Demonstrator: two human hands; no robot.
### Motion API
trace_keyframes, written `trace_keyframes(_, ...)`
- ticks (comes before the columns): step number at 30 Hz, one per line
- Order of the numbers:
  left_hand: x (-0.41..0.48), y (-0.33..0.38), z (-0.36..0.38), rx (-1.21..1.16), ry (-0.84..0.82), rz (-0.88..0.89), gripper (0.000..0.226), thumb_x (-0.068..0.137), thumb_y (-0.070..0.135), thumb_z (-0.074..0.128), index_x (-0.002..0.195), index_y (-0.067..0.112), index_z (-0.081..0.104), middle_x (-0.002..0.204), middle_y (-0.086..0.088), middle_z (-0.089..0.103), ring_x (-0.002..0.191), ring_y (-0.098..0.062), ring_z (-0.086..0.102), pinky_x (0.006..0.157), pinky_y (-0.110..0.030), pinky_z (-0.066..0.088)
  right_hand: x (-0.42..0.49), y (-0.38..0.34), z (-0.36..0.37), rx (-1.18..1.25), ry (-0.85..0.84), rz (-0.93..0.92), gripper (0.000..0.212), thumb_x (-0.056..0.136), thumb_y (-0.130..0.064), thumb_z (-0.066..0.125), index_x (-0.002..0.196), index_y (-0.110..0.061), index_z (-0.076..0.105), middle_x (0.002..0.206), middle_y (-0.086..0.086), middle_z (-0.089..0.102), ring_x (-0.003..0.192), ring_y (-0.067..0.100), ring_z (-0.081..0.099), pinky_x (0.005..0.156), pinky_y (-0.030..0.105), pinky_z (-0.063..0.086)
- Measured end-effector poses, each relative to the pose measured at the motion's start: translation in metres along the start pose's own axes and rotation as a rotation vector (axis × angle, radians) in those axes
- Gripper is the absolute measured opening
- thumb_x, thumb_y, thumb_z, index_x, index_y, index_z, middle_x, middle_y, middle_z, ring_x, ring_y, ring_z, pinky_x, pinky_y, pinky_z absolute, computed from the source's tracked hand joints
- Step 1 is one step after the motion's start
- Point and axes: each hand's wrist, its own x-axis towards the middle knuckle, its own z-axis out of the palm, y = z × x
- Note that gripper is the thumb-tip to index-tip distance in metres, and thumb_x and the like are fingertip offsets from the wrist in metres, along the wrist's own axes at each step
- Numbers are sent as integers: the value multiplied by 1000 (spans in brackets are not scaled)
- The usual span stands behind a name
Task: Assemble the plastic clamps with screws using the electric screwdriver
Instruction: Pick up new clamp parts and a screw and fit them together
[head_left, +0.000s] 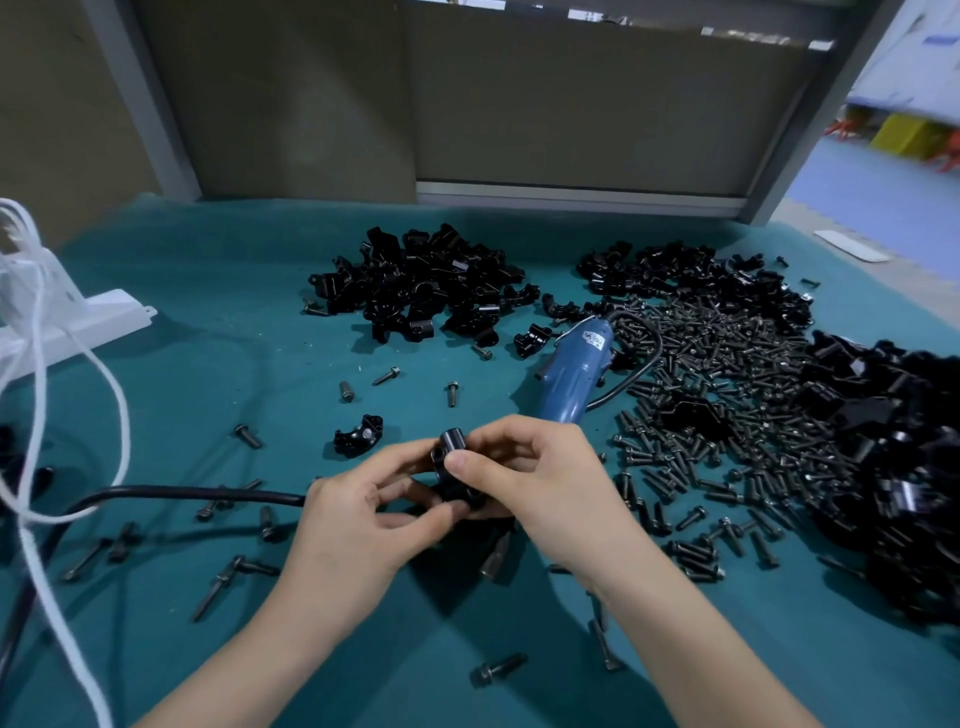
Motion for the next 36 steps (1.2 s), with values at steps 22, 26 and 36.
trace_keyframes(22,-1,8,1,110,25,2,48,49,47,77,96,53,69,83,-11,71,70,-38,64,72,-41,59,2,-4,-131,-985,175,-22,17,90,-9,65,89,-25,73,78,-17,65,68,0,59,65,4,44)
trace_keyframes(26,0,5,-1,152,51,47,45,48,50,76,91,60,67,83,-13,69,67,-32,62,68,-32,56,1,9,-134,-1089,28,-51,17,90,-10,66,97,-24,73,96,-9,69,86,4,62,80,7,43)
trace_keyframes(36,3,-2,-2,133,42,69,40,47,49,76,83,62,67,81,14,73,69,-19,70,67,-11,54,-15,-3,-157,-1109,-90,60,31,84,-5,67,80,-36,69,80,-21,68,77,-6,63,74,9,49)
